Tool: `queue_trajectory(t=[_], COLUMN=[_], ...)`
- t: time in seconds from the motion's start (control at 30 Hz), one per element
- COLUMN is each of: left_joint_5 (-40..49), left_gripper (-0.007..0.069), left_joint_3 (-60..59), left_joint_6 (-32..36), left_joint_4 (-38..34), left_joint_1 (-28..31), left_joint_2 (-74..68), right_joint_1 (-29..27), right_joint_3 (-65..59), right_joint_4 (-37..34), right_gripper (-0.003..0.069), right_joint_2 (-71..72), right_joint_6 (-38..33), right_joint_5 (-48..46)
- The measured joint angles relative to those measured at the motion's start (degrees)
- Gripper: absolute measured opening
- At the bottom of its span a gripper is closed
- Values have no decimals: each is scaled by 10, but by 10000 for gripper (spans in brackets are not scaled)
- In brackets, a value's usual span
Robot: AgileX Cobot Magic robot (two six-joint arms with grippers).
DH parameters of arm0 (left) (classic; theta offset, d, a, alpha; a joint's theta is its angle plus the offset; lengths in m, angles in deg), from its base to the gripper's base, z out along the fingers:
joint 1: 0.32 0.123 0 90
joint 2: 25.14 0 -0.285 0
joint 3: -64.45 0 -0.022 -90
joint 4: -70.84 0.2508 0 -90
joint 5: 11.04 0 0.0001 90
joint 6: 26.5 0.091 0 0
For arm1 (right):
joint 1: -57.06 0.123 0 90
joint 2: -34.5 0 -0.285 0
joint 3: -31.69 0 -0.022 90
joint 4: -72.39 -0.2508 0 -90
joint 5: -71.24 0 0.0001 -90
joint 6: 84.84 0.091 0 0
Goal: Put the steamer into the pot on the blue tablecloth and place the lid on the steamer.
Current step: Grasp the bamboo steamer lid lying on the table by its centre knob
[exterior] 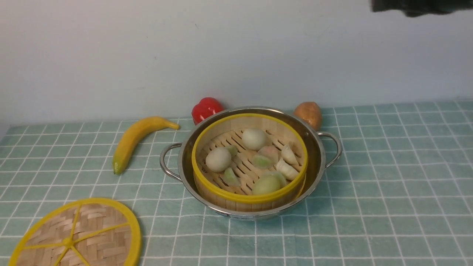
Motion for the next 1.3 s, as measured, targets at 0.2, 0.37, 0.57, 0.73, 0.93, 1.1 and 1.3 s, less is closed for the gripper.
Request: queue_trajectory(t=[0.2, 0.37, 0.57, 0.73, 0.93, 1.1, 1.3], left_joint_5=[0, -1, -1, -1, -1, -1, -1], left_gripper=[243, 243, 243, 243, 243, 243, 243], left_joint_3=[0, 0, 0, 0, 0, 0, 0], left_joint_6=[0, 0, 0, 0, 0, 0, 0], left_joint_4=[0, 0, 0, 0, 0, -1, -1], left_joint_1=[0, 0, 0, 0, 0, 0, 0], left_joint_2=[0, 0, 0, 0, 0, 0, 0], right_joint_1=[-116, -184, -210, -210, -211, -200, -195], right_joint_3=[-230, -467, -665, -725, -761, -779, -780], right_joint_4=[6, 4, -10, -10, -10, -11, -11], right_gripper=[67, 81, 99, 112, 133, 149, 166], right_joint_2=[158, 375, 610, 693, 753, 756, 756], right_joint_6=[16, 29, 47, 49, 57, 62, 58], right_joint_5=[132, 234, 257, 205, 131, 133, 138])
